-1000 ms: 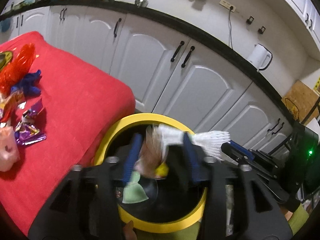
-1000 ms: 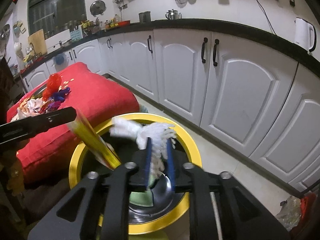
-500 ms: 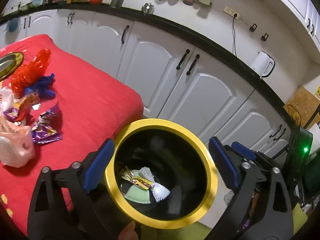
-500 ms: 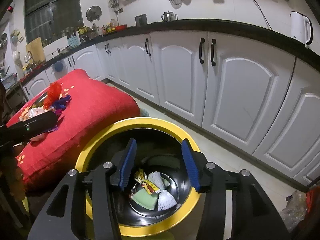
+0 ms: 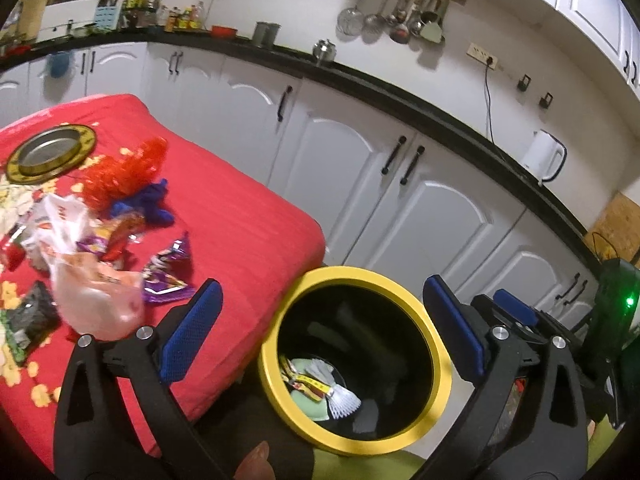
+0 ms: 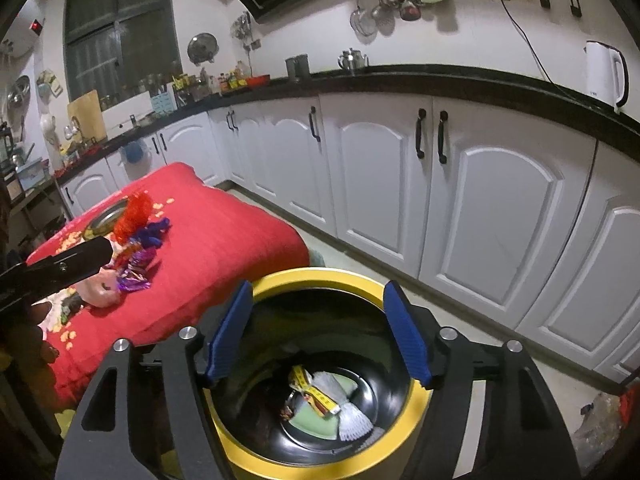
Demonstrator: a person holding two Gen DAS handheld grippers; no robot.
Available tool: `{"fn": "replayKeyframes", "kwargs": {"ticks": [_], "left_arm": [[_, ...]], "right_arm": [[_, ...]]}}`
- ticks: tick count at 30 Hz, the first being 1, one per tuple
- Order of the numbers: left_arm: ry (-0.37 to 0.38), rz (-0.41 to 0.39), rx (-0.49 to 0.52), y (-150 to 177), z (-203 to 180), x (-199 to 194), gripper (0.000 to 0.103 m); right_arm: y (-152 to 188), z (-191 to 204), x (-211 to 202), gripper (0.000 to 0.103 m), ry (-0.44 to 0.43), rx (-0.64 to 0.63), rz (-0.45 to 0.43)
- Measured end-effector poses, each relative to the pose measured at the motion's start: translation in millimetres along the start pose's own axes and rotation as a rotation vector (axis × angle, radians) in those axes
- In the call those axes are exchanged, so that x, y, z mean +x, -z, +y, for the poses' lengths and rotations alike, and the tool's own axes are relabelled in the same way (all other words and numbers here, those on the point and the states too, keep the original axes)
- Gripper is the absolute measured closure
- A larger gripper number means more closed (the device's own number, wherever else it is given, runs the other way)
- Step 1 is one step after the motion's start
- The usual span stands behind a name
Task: Collect trash
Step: 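Move both tools back over the remaining trash on the table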
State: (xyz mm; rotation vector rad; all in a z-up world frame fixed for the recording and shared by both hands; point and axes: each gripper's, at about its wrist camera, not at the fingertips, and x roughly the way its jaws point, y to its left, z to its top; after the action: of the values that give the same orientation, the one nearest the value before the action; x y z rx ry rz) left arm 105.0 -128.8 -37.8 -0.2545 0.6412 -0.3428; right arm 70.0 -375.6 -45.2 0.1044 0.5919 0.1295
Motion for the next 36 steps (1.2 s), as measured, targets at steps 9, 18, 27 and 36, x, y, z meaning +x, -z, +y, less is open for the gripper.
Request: {"fn": "replayKeyframes", "kwargs": {"ticks": [9, 18, 27, 36], "left_arm": [[-0.052, -0.079, -0.017, -11, 16, -30, 0.011], [-0.108, -0.139, -0.049, -16, 39, -56, 0.011], [-0.158, -0.178, -0.085, -18, 65, -76, 0.011], [-0.208, -0.205, -0.129, -20, 94, -93, 0.011]], "right_arm": [[-10, 29, -12, 0.029, -0.055, -0.033, -0.037], [-16, 67, -12, 0.029, -0.119, -0.097, -0.04], [-23, 98, -9, 0.025, -0.166, -0.141, -0.041], [-34, 123, -7, 0.024, -0.207, -0.176, -0.053]]}}
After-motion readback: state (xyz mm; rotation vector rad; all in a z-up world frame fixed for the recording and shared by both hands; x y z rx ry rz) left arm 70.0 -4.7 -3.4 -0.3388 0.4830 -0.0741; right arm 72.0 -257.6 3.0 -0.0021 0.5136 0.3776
